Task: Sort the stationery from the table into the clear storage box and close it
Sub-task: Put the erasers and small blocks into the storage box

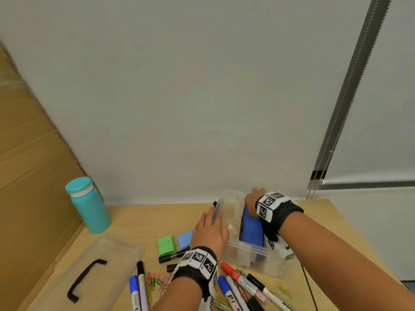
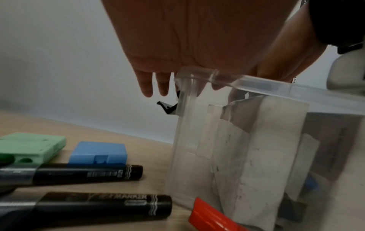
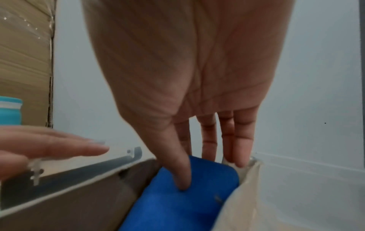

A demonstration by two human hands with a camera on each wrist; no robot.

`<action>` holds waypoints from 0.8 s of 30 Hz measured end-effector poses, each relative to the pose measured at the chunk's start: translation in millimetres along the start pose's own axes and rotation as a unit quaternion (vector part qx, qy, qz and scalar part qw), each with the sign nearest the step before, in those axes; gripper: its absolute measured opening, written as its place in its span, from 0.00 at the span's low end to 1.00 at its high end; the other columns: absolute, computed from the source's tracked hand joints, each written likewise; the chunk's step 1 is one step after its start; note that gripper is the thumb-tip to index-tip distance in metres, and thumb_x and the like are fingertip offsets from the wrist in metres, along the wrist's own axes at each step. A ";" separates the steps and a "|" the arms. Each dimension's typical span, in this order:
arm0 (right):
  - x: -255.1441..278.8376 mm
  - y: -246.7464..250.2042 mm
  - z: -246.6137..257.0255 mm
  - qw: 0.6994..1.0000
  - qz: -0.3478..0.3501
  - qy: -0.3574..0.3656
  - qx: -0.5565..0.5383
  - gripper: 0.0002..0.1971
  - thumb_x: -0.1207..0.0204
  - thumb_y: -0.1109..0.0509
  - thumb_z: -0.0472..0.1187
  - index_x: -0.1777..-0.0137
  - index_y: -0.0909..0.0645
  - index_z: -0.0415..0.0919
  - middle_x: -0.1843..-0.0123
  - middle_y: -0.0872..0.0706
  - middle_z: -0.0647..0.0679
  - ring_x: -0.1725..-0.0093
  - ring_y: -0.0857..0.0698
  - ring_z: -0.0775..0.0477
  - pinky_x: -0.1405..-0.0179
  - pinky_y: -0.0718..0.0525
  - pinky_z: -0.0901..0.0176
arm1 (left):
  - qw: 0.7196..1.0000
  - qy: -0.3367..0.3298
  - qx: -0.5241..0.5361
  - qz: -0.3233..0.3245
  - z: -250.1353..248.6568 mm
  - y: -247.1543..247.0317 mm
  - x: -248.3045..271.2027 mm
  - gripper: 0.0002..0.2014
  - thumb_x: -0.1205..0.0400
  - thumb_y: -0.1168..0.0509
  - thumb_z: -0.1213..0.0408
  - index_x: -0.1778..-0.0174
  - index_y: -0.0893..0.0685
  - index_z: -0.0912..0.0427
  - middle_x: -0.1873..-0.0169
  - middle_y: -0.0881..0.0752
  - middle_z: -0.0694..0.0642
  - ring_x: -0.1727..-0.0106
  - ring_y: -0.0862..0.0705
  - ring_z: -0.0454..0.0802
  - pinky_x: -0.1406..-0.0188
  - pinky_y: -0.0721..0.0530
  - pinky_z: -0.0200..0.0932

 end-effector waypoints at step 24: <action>143.0 19.6 84.3 0.887 -0.318 0.135 -0.306 0.19 0.20 0.42 0.38 0.29 0.27 0.45 0.26 0.30 0.51 0.29 0.29 0.50 0.32 0.24 0.57 | 0.997 0.025 0.045 -0.060 113.7 34.8 55.8 0.25 0.15 0.46 0.63 0.21 0.38 0.46 0.22 0.37 0.49 0.23 0.39 0.51 0.23 0.35 0.47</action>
Point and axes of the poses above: each hand's wrist, its own x-axis away from the middle knuckle, its own y-axis out of the back of the hand, z = x × y, the point moved 2 cm from there along -x, towards the middle knuckle
